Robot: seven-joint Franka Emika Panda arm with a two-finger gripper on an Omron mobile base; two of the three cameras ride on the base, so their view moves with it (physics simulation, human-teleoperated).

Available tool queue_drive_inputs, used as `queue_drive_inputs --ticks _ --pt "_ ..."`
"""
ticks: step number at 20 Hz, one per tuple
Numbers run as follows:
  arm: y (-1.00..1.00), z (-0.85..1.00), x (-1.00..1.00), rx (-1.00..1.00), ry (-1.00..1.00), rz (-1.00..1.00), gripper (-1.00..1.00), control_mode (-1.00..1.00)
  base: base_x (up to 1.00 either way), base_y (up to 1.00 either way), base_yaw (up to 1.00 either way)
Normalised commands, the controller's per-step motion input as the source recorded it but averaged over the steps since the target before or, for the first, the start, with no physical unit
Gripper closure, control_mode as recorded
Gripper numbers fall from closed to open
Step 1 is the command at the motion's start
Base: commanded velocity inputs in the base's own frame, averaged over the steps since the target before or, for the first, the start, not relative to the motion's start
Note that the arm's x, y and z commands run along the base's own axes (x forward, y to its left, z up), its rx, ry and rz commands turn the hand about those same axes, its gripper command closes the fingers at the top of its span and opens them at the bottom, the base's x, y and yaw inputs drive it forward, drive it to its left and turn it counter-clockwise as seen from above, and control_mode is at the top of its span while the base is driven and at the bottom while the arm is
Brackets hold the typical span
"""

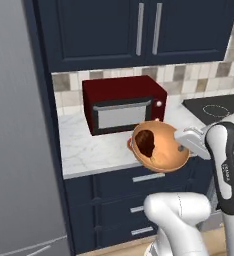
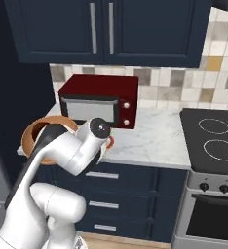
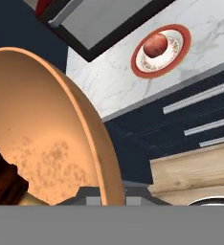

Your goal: Remove the peach from the bowl and place it on the small plate. Then place the bowl with only the steak in the microwave, close the door, and press the start button to microwave the steak.

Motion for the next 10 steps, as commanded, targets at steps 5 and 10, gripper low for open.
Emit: queue_drive_inputs --ticks 5,10 --pt "0.0 0.0 0.0 0.0 0.0 0.0 1.0 1.0 -1.0 -0.01 -0.04" --pt "0.0 0.0 0.0 0.0 0.0 0.0 1.0 1.0 -0.93 0.32 0.19"
